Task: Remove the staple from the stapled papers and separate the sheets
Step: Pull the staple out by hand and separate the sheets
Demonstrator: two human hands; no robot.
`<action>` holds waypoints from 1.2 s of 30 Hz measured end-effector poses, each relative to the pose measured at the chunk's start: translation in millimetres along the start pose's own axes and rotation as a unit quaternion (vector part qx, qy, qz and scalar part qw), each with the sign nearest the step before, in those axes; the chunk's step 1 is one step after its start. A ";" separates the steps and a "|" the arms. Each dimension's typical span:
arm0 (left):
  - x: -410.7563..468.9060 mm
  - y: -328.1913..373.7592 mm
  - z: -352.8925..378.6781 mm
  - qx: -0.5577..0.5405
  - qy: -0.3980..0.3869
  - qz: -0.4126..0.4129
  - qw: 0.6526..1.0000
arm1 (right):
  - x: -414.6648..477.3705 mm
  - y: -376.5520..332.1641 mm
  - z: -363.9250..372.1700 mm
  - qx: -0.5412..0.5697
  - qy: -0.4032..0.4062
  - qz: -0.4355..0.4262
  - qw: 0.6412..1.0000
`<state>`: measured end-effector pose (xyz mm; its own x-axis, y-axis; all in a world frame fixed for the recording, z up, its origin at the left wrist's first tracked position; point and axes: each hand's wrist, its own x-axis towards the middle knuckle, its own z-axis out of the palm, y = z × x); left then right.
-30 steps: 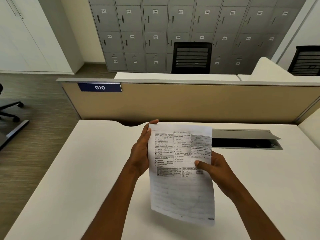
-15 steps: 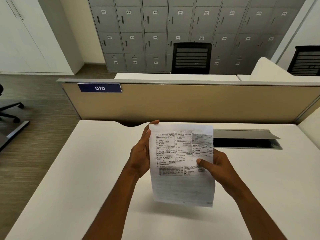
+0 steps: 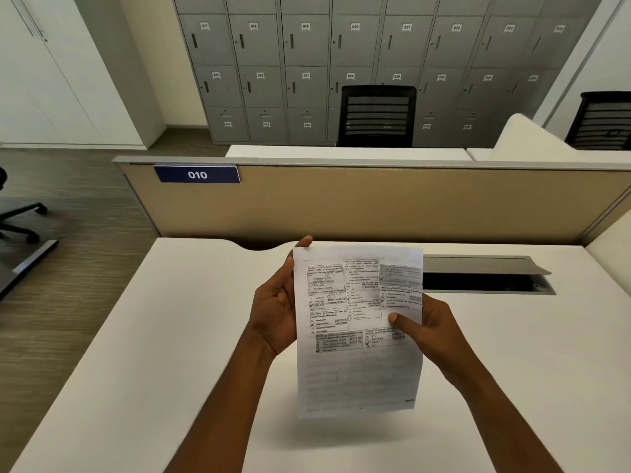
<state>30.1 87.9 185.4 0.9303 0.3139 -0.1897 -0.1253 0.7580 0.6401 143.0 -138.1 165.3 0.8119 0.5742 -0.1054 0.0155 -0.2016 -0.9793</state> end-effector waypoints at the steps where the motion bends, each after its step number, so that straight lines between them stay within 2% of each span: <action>1: -0.2 0.0 -0.2 0.001 -0.001 0.000 1.000 | -0.5 0.3 0.2 -0.001 0.001 0.000 1.000; 13: -0.1 0.1 4.0 0.030 0.010 0.025 0.999 | 0.7 8.4 2.7 0.021 0.004 0.009 1.000; 18: -4.6 -1.6 -1.1 0.130 0.028 0.025 0.991 | 2.0 10.1 -0.9 0.045 0.017 0.010 0.999; 21: -8.7 -11.8 -6.4 0.246 0.022 0.019 0.969 | 2.4 13.5 -2.1 0.053 0.024 0.015 0.998; 23: -10.8 -18.8 -6.9 0.281 0.041 0.020 0.959 | 2.7 17.1 -1.4 0.054 0.026 0.018 0.998; 30: -13.0 -26.5 -5.4 0.302 0.049 0.054 0.951 | 4.2 16.4 -2.0 0.077 0.029 0.008 0.997; 36: -13.4 -33.0 -12.3 0.322 0.044 0.052 0.944 | 7.1 20.2 1.4 0.103 0.057 0.005 0.993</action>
<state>17.5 65.7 157.6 0.8884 0.4355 -0.1449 0.0481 0.2256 0.9730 148.2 -137.0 144.5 0.8728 0.4761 -0.1071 -0.1033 -0.0343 -0.9941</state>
